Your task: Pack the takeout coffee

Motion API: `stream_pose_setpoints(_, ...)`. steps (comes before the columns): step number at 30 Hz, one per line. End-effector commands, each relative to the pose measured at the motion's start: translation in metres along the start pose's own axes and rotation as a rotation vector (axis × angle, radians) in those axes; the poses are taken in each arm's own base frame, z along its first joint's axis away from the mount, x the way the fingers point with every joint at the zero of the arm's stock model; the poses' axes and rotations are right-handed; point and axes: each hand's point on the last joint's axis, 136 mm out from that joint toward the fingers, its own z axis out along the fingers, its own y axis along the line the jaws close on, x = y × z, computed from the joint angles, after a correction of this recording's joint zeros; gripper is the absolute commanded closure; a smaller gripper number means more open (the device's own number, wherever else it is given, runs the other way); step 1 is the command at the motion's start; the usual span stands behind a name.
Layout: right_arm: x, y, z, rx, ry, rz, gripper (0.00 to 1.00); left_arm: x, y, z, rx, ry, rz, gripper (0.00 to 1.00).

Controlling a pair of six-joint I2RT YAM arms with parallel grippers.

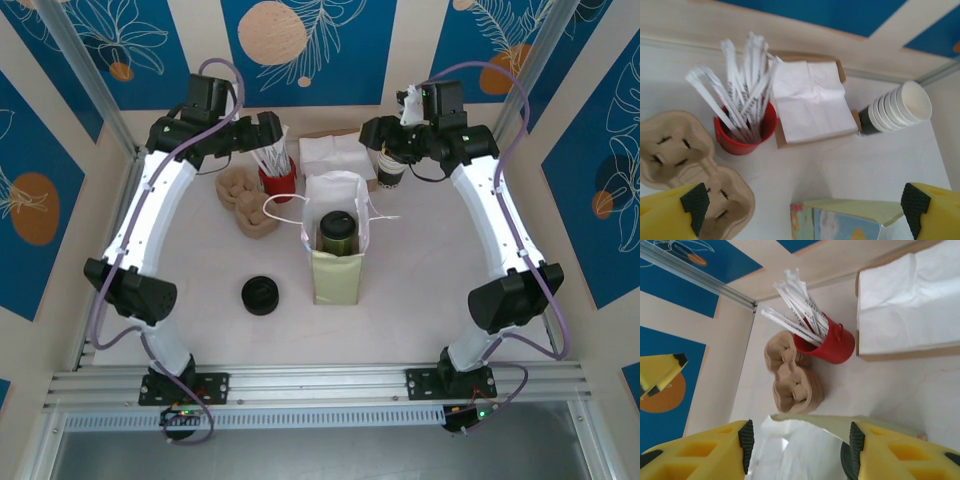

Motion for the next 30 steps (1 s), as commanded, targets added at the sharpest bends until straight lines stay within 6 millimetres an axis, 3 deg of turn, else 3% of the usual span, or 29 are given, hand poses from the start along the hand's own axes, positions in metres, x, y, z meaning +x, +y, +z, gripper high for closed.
stream_pose_setpoints(1,-0.023,0.008,0.003,-0.008,-0.092,-0.044,0.44,-0.035,0.010,-0.033,-0.053,-0.198,-0.032,0.00)
stream_pose_setpoints(6,-0.030,0.008,0.007,-0.038,-0.170,-0.100,0.44,-0.017,0.039,-0.030,-0.140,-0.269,-0.002,0.00)
stream_pose_setpoints(9,-0.022,0.008,0.010,-0.073,-0.162,-0.087,0.44,-0.004,0.054,-0.035,-0.181,-0.317,0.006,0.00)
stream_pose_setpoints(14,0.003,0.027,-0.002,-0.138,-0.085,-0.062,0.44,0.023,0.066,-0.045,-0.193,-0.318,0.053,0.00)
stream_pose_setpoints(18,0.024,0.039,-0.025,-0.123,-0.038,-0.020,0.45,0.037,0.072,-0.059,-0.210,-0.284,0.071,0.00)
stream_pose_setpoints(23,0.048,0.049,-0.065,-0.092,-0.048,-0.029,0.45,0.051,0.070,-0.060,-0.183,-0.236,0.092,0.00)
stream_pose_setpoints(30,0.079,0.045,-0.116,-0.075,-0.104,-0.022,0.44,0.079,0.066,-0.060,-0.103,-0.171,0.022,0.00)
